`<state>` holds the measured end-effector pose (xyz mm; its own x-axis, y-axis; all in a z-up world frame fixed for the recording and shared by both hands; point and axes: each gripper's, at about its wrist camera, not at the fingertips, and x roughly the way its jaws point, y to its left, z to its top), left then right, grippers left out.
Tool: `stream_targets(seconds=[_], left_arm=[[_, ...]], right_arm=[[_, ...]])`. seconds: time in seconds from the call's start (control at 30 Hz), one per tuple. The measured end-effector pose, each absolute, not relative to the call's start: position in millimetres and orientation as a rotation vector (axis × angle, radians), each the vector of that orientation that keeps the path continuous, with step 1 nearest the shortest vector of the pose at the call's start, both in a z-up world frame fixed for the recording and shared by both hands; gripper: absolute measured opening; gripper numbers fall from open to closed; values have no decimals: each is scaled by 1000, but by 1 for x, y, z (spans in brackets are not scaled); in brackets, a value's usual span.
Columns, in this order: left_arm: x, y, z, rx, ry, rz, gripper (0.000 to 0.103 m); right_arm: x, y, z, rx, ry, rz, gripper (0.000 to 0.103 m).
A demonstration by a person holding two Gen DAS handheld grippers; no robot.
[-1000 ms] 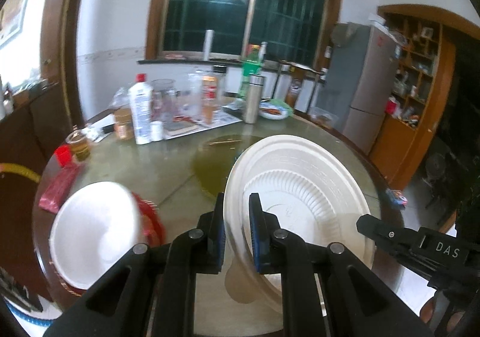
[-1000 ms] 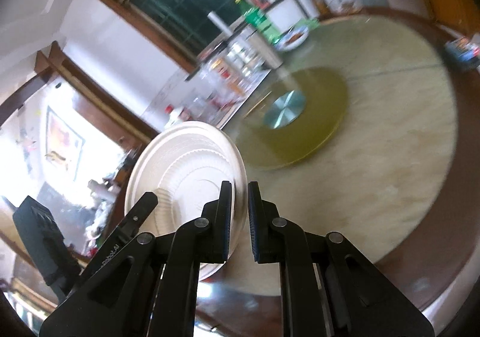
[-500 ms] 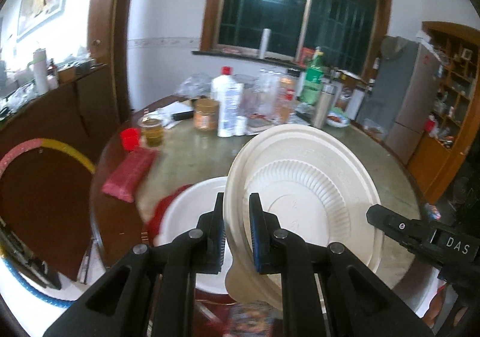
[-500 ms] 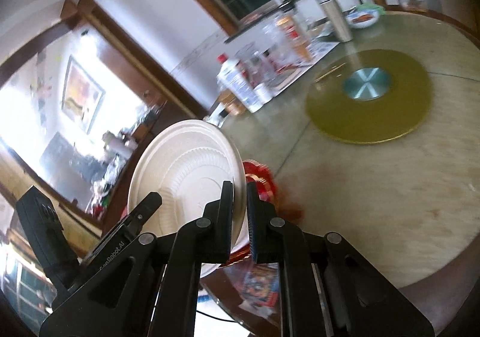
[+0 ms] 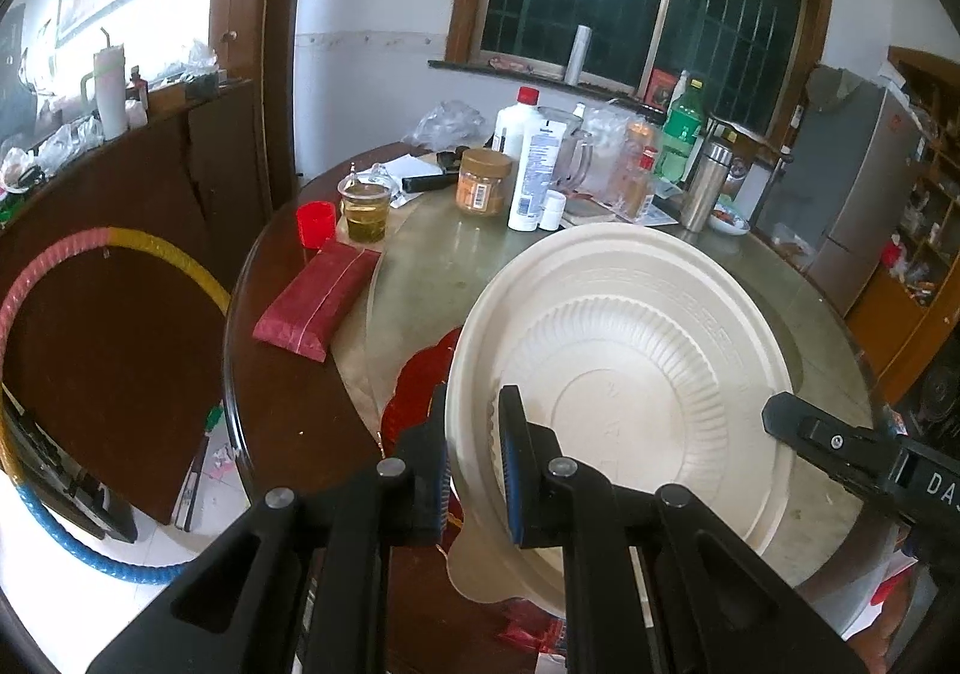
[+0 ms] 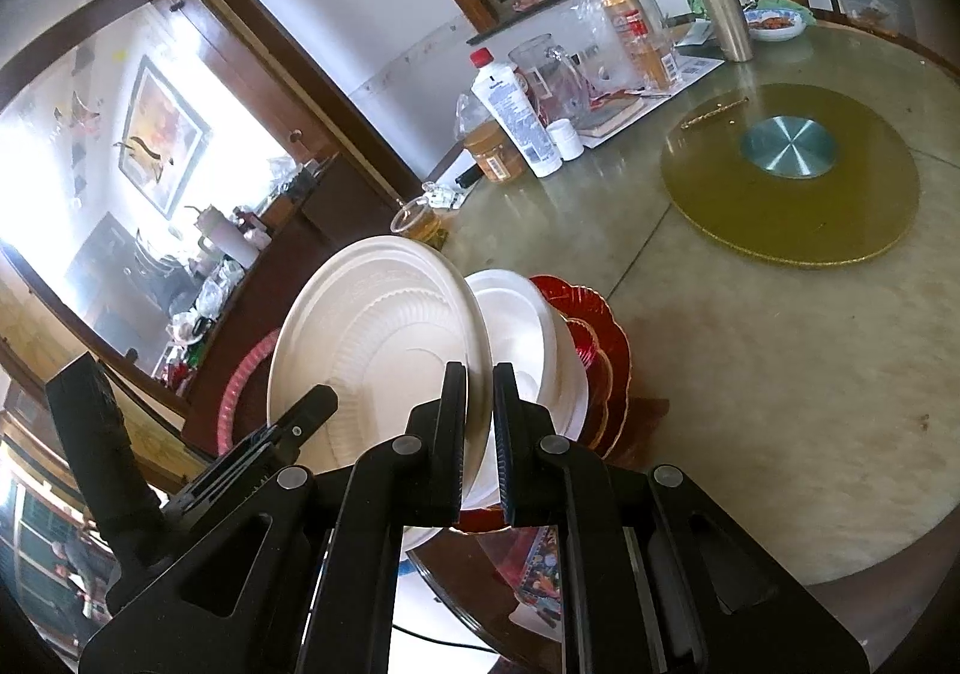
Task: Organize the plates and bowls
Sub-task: 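Lower the small white bowl onto the stack and open the left gripper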
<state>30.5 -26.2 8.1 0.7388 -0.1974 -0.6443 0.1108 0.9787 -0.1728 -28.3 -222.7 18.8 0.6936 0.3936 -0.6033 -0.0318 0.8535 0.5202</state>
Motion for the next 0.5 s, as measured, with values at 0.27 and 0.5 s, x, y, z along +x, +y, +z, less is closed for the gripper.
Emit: stream_targets(seconds=[0.27, 0.5], left_arm=[[40, -18, 3, -131, 731, -165, 13], [50, -17, -6, -124, 763, -163, 13]], right_arm=[[-20, -214, 16, 482, 786, 237, 8], [-10, -211, 8, 484, 809, 228, 8]])
